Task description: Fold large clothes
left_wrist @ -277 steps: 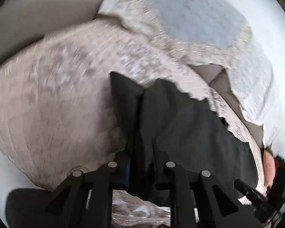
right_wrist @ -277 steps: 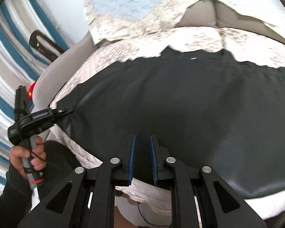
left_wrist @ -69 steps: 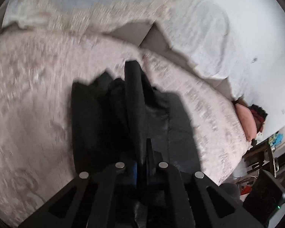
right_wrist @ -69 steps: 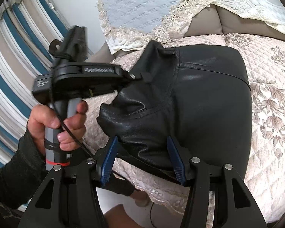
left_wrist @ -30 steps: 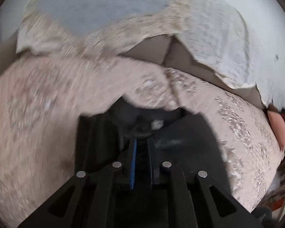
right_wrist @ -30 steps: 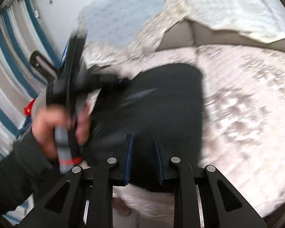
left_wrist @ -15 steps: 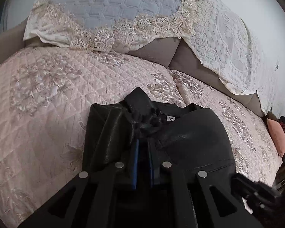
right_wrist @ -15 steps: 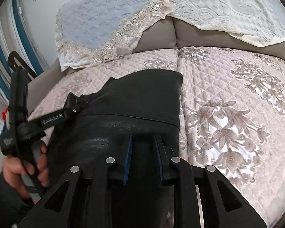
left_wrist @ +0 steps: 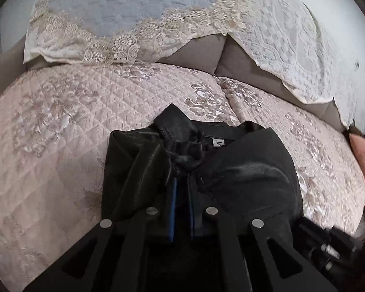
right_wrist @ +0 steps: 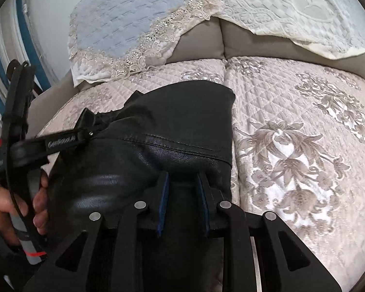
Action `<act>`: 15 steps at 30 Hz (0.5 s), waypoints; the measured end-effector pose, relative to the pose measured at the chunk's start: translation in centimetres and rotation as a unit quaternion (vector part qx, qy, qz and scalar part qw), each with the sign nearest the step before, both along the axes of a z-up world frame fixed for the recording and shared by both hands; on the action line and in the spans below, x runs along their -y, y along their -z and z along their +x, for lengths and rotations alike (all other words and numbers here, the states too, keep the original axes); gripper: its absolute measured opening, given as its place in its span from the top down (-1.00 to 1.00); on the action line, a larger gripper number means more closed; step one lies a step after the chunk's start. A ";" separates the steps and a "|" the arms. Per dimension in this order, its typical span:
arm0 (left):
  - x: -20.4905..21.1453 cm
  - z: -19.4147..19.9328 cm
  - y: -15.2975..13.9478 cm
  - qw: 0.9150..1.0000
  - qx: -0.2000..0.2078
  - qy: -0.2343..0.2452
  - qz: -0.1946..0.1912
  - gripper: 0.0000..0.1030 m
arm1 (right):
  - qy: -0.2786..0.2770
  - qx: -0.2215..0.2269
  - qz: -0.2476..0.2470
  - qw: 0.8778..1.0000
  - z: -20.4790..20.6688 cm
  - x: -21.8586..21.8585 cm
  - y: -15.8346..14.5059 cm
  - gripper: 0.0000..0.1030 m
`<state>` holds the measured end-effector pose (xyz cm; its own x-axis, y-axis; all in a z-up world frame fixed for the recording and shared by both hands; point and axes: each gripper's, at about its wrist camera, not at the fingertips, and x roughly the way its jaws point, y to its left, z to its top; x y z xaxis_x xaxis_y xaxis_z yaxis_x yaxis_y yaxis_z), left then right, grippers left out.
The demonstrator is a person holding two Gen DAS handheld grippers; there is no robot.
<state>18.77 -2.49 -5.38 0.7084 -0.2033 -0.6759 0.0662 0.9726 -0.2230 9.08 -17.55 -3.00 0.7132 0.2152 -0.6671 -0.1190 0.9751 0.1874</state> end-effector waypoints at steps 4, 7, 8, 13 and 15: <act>0.0 -1.3 -0.4 1.000 0.011 0.001 0.009 0.78 | 0.015 0.011 0.003 1.000 0.3 1.0 -1.9 0.53; 0.0 -2.0 -0.3 1.000 0.021 0.002 0.017 0.77 | 0.023 0.010 -0.002 1.000 2.1 0.9 -2.5 0.53; 0.0 -2.0 -0.3 1.000 0.024 0.002 0.019 0.77 | 0.022 0.009 -0.005 1.000 2.8 0.5 -2.5 0.53; -0.1 -1.6 0.5 0.999 0.026 0.008 0.028 0.77 | 0.031 0.003 -0.032 0.999 5.3 -0.8 -1.4 0.50; 0.0 -1.2 0.8 0.999 0.022 0.010 0.029 0.77 | 0.038 0.001 -0.035 0.999 5.7 -0.8 -0.8 0.49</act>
